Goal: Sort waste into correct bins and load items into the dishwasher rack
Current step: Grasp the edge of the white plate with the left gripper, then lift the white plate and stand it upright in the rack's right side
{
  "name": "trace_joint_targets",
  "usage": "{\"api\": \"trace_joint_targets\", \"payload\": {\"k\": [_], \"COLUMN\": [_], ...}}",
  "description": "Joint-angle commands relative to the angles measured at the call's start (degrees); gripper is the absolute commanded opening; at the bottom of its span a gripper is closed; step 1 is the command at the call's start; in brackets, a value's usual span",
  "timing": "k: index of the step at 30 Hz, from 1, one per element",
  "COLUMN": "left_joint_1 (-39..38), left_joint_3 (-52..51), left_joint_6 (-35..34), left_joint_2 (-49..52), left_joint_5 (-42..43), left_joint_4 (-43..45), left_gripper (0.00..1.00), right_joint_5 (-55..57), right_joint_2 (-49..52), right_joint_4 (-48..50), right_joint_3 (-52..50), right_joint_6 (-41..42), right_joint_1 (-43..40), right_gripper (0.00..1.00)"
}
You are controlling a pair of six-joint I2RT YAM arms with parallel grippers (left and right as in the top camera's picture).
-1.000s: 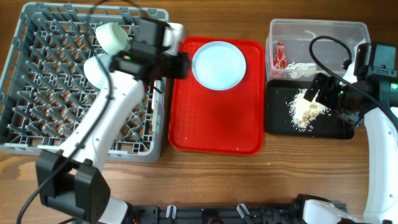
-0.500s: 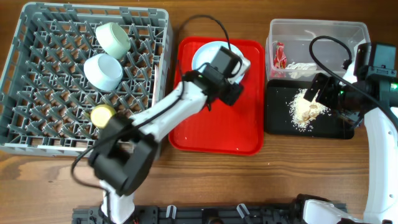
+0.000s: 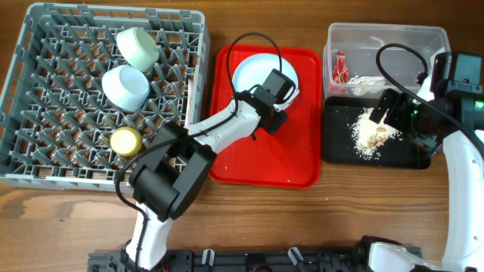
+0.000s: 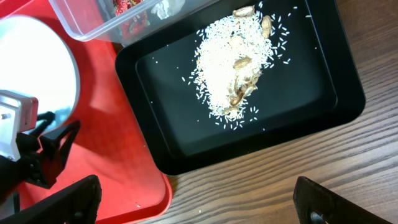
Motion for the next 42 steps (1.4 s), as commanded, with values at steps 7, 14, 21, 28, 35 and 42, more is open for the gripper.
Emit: {"api": "trace_joint_targets", "payload": {"k": [7,14,21,28,35,42], "left_joint_1": [-0.1,-0.3,-0.5,-1.2,-0.5,3.0], "left_joint_3": [-0.1,-0.1,1.5,4.6,4.6,4.6], "left_joint_6": [0.8,0.8,0.8,0.7,0.3,-4.2], "left_joint_2": [1.5,1.5,-0.5,-7.8,-14.9,-22.2], "left_joint_5": [-5.6,-6.4,-6.3,-3.7,-2.0,-2.0], "left_joint_4": [-5.3,-5.1,-5.4,-5.8,-5.6,-5.1], "left_gripper": [0.09,0.04,0.04,0.04,0.04,0.04], "right_joint_5": [-0.5,-0.5,-0.5,-0.5,-0.5,-0.5], "right_joint_2": [-0.5,-0.5,-0.5,-0.5,-0.5,-0.5], "right_joint_4": [0.0,0.0,0.0,0.0,0.0,-0.1], "right_joint_3": [1.0,1.0,1.0,1.0,1.0,1.0], "right_joint_6": [-1.0,-1.1,-1.1,-1.1,-1.1,-1.1], "right_joint_1": [-0.2,-0.2,-0.2,-0.2,-0.2,-0.2], "right_gripper": [1.0,1.0,1.0,1.0,1.0,1.0]}}
